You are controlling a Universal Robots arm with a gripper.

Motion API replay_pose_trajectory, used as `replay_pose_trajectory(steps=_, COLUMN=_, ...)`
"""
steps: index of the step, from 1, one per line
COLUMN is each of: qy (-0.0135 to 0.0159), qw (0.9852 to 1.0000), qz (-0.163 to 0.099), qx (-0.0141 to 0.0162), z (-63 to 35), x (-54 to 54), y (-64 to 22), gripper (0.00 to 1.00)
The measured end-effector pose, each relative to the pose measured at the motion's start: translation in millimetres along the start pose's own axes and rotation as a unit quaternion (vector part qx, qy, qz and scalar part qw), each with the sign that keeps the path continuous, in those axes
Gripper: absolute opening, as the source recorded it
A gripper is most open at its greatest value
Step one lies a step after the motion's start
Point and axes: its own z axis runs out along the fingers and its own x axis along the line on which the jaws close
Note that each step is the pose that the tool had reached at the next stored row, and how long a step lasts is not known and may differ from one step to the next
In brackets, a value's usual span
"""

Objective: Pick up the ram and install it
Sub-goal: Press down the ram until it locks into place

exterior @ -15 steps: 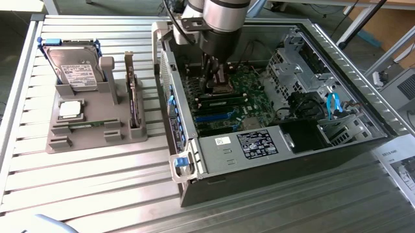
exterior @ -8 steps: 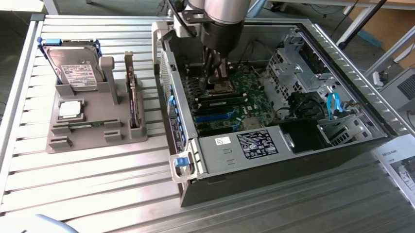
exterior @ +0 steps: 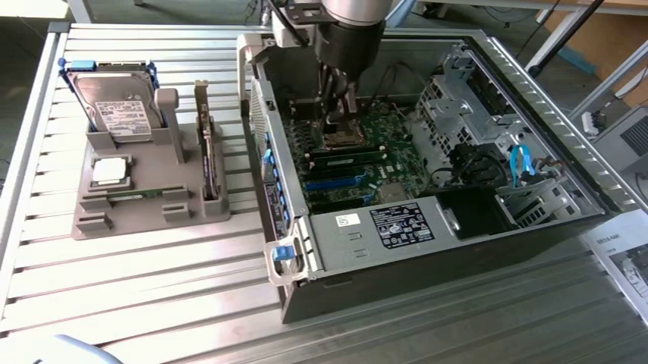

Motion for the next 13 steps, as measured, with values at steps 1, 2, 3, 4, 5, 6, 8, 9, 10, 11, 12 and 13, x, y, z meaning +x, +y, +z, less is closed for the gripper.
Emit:
replay_pose_trajectory(steps=1, qy=0.0004, qw=1.0, qz=0.0, qx=0.0, z=-1.8, x=0.1, y=-0.1, gripper=0.1)
replay_pose_trajectory(steps=2, qy=0.0007, qw=1.0, qz=0.0, qx=0.0, z=-3.4, x=0.2, y=-0.1, gripper=0.1)
replay_pose_trajectory(steps=3, qy=0.001, qw=1.0, qz=0.0, qx=0.0, z=-5.2, x=0.3, y=-0.1, gripper=0.1)
replay_pose_trajectory(steps=4, qy=0.0015, qw=1.0, qz=0.0, qx=0.0, z=-7.2, x=0.4, y=-0.2, gripper=0.1)
replay_pose_trajectory(steps=5, qy=0.0019, qw=1.0, qz=0.0, qx=-0.0001, z=-9.0, x=0.5, y=-0.2, gripper=0.1)
replay_pose_trajectory(steps=6, qy=0.0022, qw=1.0, qz=0.0, qx=0.0, z=-10.7, x=0.6, y=-0.3, gripper=0.1)
replay_pose_trajectory(steps=8, qy=0.003, qw=1.0, qz=0.0, qx=0.0, z=-14.3, x=0.8, y=-0.4, gripper=0.1)
replay_pose_trajectory(steps=9, qy=0.0034, qw=1.0, qz=0.0, qx=0.0, z=-16.1, x=0.9, y=-0.4, gripper=0.1)
replay_pose_trajectory(steps=10, qy=0.0038, qw=1.0, qz=0.0, qx=0.0, z=-17.8, x=1.0, y=-0.4, gripper=0.1)
replay_pose_trajectory(steps=11, qy=0.0041, qw=1.0, qz=0.0, qx=0.0, z=-19.5, x=1.1, y=-0.5, gripper=0.1)
replay_pose_trajectory(steps=12, qy=0.0045, qw=1.0, qz=0.0, qx=0.0, z=-21.3, x=1.2, y=-0.5, gripper=0.1)
replay_pose_trajectory(steps=13, qy=0.0049, qw=1.0, qz=0.0, qx=0.0, z=-22.9, x=1.3, y=-0.6, gripper=0.1)
